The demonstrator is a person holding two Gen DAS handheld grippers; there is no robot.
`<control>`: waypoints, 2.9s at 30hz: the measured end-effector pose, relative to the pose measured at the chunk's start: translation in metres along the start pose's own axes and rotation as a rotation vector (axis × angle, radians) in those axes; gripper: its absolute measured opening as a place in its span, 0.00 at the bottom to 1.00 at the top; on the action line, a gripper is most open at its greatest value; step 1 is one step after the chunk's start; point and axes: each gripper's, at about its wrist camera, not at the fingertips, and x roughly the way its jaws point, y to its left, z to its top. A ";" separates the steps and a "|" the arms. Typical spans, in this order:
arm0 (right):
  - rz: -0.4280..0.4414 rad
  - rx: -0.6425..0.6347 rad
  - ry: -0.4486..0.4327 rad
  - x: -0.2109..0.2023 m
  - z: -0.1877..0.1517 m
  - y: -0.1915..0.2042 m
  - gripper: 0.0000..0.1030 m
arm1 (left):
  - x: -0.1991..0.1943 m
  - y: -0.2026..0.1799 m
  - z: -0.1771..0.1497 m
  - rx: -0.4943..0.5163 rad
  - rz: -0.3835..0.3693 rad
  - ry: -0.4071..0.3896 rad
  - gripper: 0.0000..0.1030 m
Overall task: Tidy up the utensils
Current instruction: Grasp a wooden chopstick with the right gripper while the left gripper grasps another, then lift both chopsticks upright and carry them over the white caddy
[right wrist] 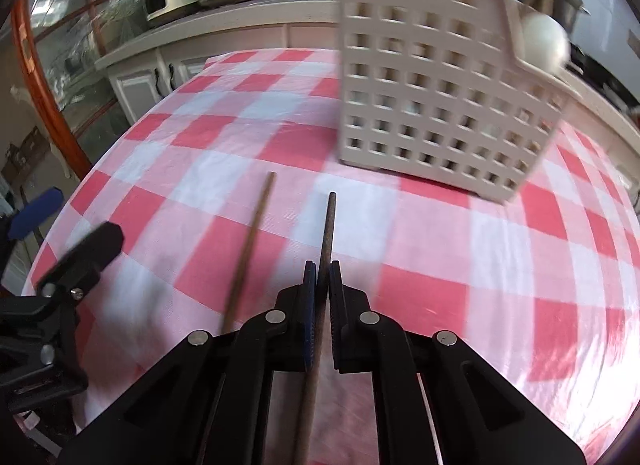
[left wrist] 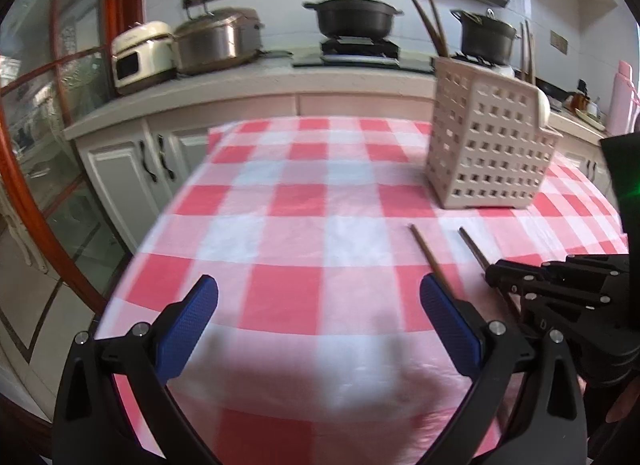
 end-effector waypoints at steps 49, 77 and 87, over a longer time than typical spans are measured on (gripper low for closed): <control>0.029 0.130 -0.250 -0.097 -0.016 -0.081 0.06 | -0.020 -0.071 0.041 0.043 -0.166 -0.011 0.06; 0.023 0.114 0.010 -0.024 -0.015 -0.079 0.22 | -0.057 -0.052 0.048 0.025 -0.178 -0.124 0.06; -0.047 0.026 0.021 -0.014 -0.014 -0.065 0.06 | -0.051 -0.053 0.050 0.029 -0.177 -0.118 0.06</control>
